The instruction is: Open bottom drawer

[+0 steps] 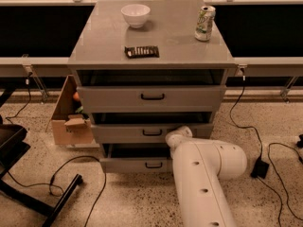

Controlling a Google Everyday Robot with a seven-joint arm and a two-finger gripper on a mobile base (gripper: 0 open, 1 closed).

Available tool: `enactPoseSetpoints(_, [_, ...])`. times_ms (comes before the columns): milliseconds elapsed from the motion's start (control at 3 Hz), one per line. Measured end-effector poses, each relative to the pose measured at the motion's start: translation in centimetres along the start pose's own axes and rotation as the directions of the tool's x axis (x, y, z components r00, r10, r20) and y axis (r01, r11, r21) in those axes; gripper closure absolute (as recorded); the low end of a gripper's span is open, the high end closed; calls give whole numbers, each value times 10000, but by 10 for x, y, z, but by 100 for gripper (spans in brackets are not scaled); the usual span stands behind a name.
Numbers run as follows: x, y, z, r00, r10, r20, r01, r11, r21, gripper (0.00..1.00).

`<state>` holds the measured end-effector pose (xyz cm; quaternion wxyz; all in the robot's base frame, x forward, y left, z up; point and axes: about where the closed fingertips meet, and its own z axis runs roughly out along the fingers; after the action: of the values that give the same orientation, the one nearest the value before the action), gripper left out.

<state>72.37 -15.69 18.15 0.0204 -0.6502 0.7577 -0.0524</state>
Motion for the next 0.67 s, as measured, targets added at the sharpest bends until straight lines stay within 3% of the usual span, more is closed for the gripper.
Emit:
enactPoseSetpoints(333, [0,-1,-7,10000,1,1,-1,10000,0,100])
enactPoseSetpoints(667, [0,-1,-7,10000,1,1,-1,10000,0,82])
